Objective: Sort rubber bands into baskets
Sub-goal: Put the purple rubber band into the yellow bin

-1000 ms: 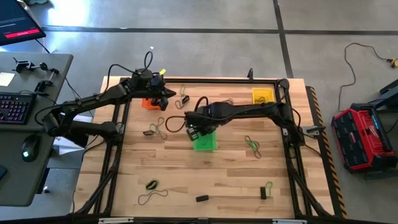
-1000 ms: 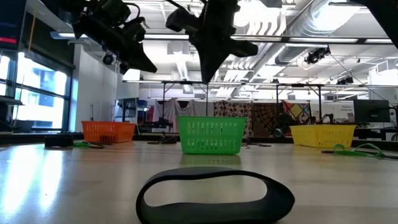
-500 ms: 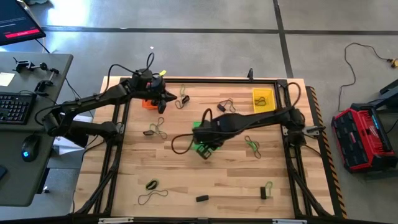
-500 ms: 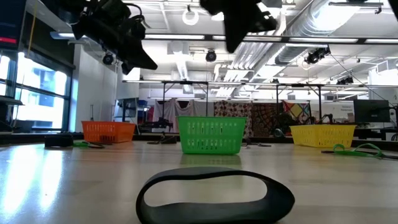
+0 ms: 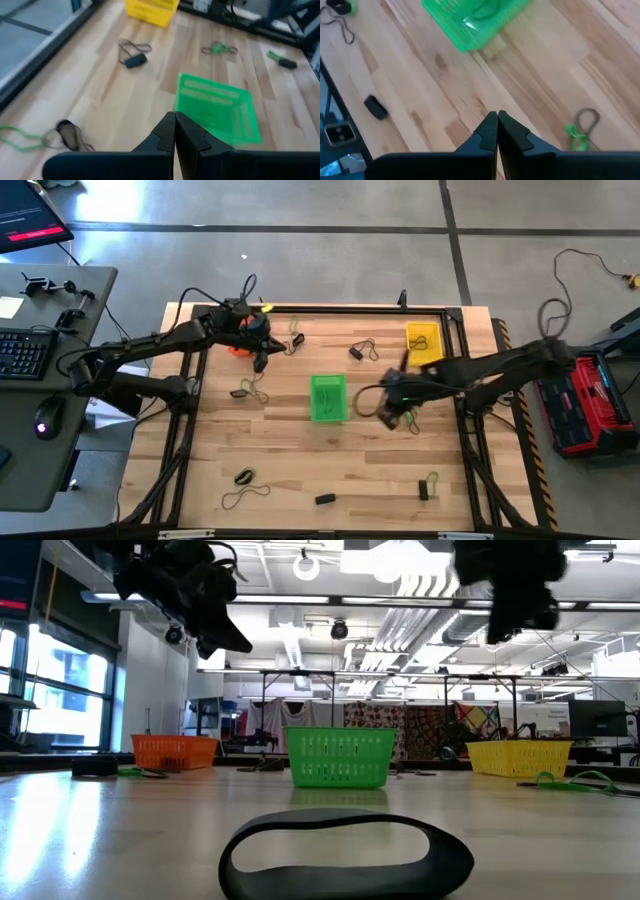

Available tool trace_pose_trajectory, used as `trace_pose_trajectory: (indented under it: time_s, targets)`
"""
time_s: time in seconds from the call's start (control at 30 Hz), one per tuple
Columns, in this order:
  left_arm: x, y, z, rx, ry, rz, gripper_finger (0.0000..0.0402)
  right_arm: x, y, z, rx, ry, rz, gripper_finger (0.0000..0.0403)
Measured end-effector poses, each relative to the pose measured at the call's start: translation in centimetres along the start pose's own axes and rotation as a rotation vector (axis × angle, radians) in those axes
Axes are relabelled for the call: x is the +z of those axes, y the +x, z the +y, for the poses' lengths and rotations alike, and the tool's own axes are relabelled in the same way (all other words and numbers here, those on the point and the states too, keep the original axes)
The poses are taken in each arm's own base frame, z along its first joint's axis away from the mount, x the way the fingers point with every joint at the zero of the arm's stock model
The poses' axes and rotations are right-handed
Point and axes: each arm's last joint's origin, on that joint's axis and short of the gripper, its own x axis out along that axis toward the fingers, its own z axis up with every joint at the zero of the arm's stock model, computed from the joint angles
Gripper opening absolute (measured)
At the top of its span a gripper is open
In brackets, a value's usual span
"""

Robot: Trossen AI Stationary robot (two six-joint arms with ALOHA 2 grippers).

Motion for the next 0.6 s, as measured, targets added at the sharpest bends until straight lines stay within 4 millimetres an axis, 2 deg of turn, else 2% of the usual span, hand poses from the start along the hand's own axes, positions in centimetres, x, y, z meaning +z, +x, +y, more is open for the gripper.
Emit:
trace_pose_trajectory:
  time_s: [0.17, 0.3, 0.6]
  targets:
    - [-0.6, 0.7, -2.2, -0.044, -0.068, 0.073, 0.0, -2.3, -1.5, -2.9, 0.04, -0.074, -0.041, 0.0]
    - [-1.1, 0.9, -5.0, -0.088, -0.097, 0.134, 0.0, -3.5, -2.2, -4.4, 0.052, -0.148, -0.084, 0.0]
    - [-2.6, -0.2, -11.6, -0.001, -0.171, 0.288, 0.0, -4.5, -2.5, -5.8, 0.047, -0.262, -0.121, 0.0]
